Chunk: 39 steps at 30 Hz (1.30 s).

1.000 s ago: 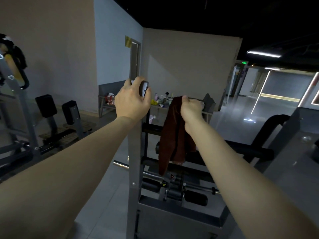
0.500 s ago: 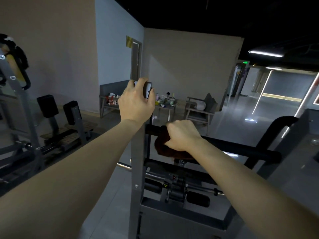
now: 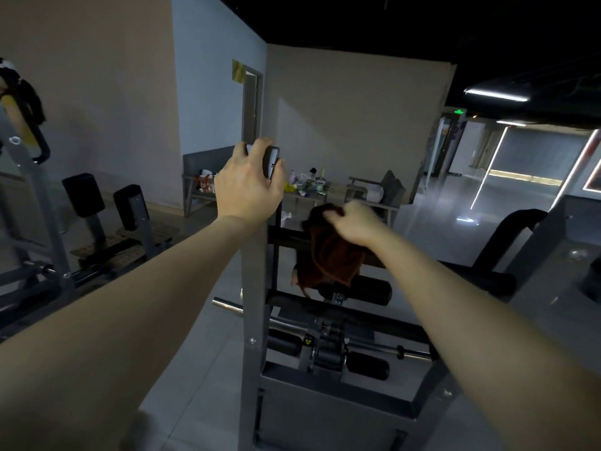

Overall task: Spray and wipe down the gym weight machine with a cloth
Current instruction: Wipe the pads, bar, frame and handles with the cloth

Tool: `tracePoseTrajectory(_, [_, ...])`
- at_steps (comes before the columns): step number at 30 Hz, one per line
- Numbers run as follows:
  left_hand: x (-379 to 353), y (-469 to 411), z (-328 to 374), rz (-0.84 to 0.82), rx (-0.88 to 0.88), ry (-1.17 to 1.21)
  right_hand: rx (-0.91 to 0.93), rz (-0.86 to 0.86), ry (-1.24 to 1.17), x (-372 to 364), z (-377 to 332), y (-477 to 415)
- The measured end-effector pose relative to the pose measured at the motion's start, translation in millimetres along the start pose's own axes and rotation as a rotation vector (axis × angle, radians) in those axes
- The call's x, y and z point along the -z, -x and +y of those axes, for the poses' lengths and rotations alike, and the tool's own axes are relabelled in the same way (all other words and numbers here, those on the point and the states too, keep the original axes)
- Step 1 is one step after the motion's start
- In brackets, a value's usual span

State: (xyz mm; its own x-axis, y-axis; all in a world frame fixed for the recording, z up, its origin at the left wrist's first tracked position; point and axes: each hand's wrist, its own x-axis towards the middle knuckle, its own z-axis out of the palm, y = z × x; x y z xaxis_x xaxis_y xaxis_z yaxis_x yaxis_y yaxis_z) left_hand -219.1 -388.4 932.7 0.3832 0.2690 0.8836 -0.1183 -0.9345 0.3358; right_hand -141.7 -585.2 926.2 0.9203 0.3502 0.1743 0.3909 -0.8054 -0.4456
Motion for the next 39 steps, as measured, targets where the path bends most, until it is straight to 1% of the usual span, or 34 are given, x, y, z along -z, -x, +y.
tracePoseTrajectory(2, [-1, 1, -1, 0.007, -0.002, 0.014, -0.045, 0.134, 0.001, 23, 30, 3])
tracePoseTrajectory(4, [-2, 2, -1, 0.017, 0.004, 0.019, -0.007, 0.199, -0.124, 44, 42, 15])
tracePoseTrajectory(6, [-2, 2, 0, 0.021, 0.016, 0.020, 0.017, 0.253, -0.287, 48, 34, 25])
tracePoseTrajectory(7, [-1, 2, 1, 0.022, 0.018, 0.018, 0.016, 0.251, -0.345, 44, 23, 29])
tracePoseTrajectory(8, [-1, 2, 1, 0.020, 0.019, 0.015, 0.025, 0.208, -0.379, 36, 12, 34])
tracePoseTrajectory(9, [-1, 3, 2, 0.017, 0.018, 0.014, 0.057, 0.128, -0.363, 23, 3, 37])
tracePoseTrajectory(10, [-1, 3, 1, 0.013, 0.017, 0.011, 0.127, 0.021, -0.241, 7, -5, 40])
tracePoseTrajectory(11, [-2, 2, 1, 0.013, 0.016, 0.006, 0.238, -0.051, 0.001, -8, -10, 41])
tracePoseTrajectory(12, [-3, 2, 0, 0.016, 0.015, 0.000, 0.314, -0.045, 0.268, -21, -14, 42])
tracePoseTrajectory(13, [-4, 1, -1, 0.021, 0.013, -0.004, 0.374, 0.024, 0.488, -30, -15, 39])
tracePoseTrajectory(14, [-5, 1, -2, 0.024, 0.007, -0.006, 0.403, 0.082, 0.594, -34, -17, 34])
tracePoseTrajectory(15, [-6, 1, -3, 0.024, -0.003, -0.007, 0.406, 0.096, 0.610, -35, -18, 28])
tracePoseTrajectory(17, [-5, 0, -3, 0.026, -0.020, -0.011, 0.367, 0.000, 0.534, -28, -19, 22])
tracePoseTrajectory(19, [-4, 1, -4, 0.025, -0.018, -0.015, 0.345, -0.131, 0.384, -14, -15, 24])
tracePoseTrajectory(21, [-3, 2, -3, 0.021, -0.029, -0.013, 0.314, -0.197, 0.208, -3, -3, 30])
tracePoseTrajectory(23, [-3, 2, -3, 0.023, -0.036, -0.007, 0.287, -0.157, 0.039, 5, 15, 39])
tracePoseTrajectory(24, [-3, 2, -3, 0.024, -0.035, -0.009, 0.282, -0.122, 0.019, 8, 24, 44])
tracePoseTrajectory(26, [-3, 2, -3, 0.028, -0.034, -0.021, 0.273, -0.075, 0.049, 18, 41, 58])
tracePoseTrajectory(28, [-4, 1, -2, 0.029, -0.026, -0.022, 0.242, -0.034, 0.144, 34, 62, 75])
tracePoseTrajectory(29, [-4, 1, -2, 0.028, -0.021, -0.015, 0.186, -0.020, 0.178, 44, 73, 83])
tracePoseTrajectory(31, [-5, 2, -2, 0.035, -0.010, -0.005, 0.002, 0.027, 0.213, 70, 98, 98])
tracePoseTrajectory(33, [-6, 2, -2, 0.042, -0.001, -0.007, -0.146, 0.198, 0.195, 96, 106, 109])
tracePoseTrajectory(35, [-4, 3, 1, 0.046, 0.012, 0.006, -0.214, 0.425, 0.078, 109, 105, 115])
tracePoseTrajectory(36, [-3, 3, 1, 0.044, 0.015, 0.009, -0.239, 0.469, 0.059, 106, 99, 114])
tracePoseTrajectory(37, [-3, 3, 2, 0.042, 0.015, 0.007, -0.283, 0.440, 0.059, 96, 88, 114])
tracePoseTrajectory(38, [-3, 4, 2, 0.037, 0.015, 0.006, -0.333, 0.377, 0.124, 78, 81, 114])
tracePoseTrajectory(39, [-4, 4, 2, 0.035, 0.019, 0.006, -0.345, 0.334, 0.234, 54, 79, 112])
